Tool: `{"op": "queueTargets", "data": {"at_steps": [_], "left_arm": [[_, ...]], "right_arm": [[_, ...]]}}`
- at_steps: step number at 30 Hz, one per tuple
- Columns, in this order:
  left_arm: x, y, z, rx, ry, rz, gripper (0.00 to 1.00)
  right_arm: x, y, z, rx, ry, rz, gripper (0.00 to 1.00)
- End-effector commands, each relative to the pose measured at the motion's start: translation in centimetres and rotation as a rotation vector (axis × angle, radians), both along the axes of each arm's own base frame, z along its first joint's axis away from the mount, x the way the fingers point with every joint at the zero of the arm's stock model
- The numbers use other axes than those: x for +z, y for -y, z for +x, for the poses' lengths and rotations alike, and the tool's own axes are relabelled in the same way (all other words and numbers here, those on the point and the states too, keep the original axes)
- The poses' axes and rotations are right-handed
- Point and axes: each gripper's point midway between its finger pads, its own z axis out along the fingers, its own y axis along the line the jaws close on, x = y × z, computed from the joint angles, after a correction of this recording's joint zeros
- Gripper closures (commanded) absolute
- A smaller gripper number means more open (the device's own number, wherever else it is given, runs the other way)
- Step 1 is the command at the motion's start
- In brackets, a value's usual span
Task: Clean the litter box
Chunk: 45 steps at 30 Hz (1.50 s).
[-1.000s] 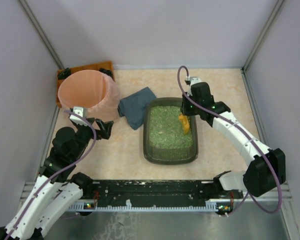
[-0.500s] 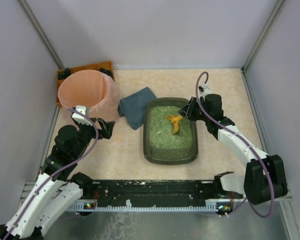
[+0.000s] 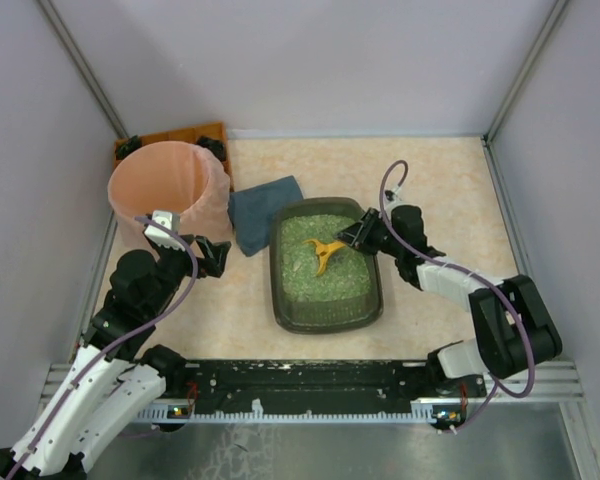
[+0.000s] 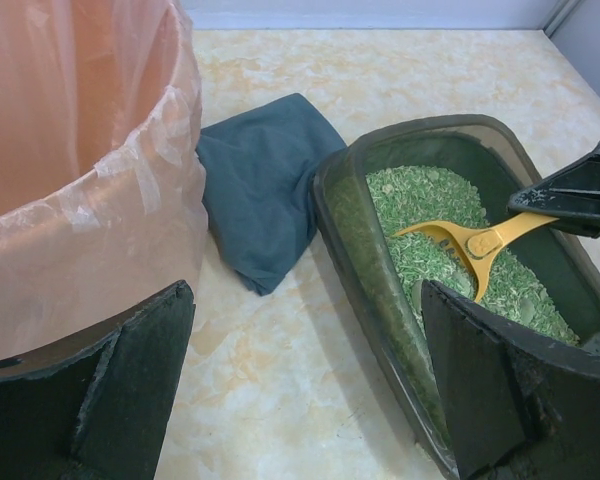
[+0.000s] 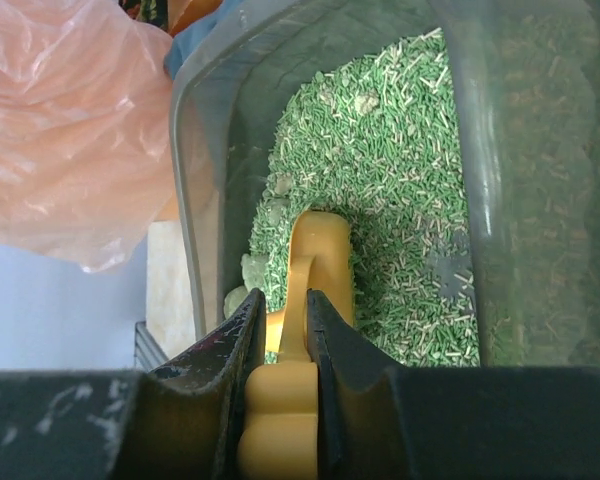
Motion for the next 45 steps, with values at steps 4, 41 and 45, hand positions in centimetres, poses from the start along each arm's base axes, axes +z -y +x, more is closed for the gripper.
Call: {"op": "queueTargets", "data": {"at_steps": [4,41,45], "left_arm": [[0.6,0.1,0.1,0.000,0.020,-0.028,0.01],[0.9,0.8,0.8,-0.012,0.018,-0.038,0.02],[0.8,0.9,0.7,-0.017,0.009,-0.039,0.01]], "right_arm": [[1.1,-1.0,-2.9,0.080,-0.089,0.156,1.00],[8.7,8.3,-3.6,-0.028,0.118,0.464,1.00],[7.6,10.7,-2.9,-0.118,0.093,0.462,1.00]]}}
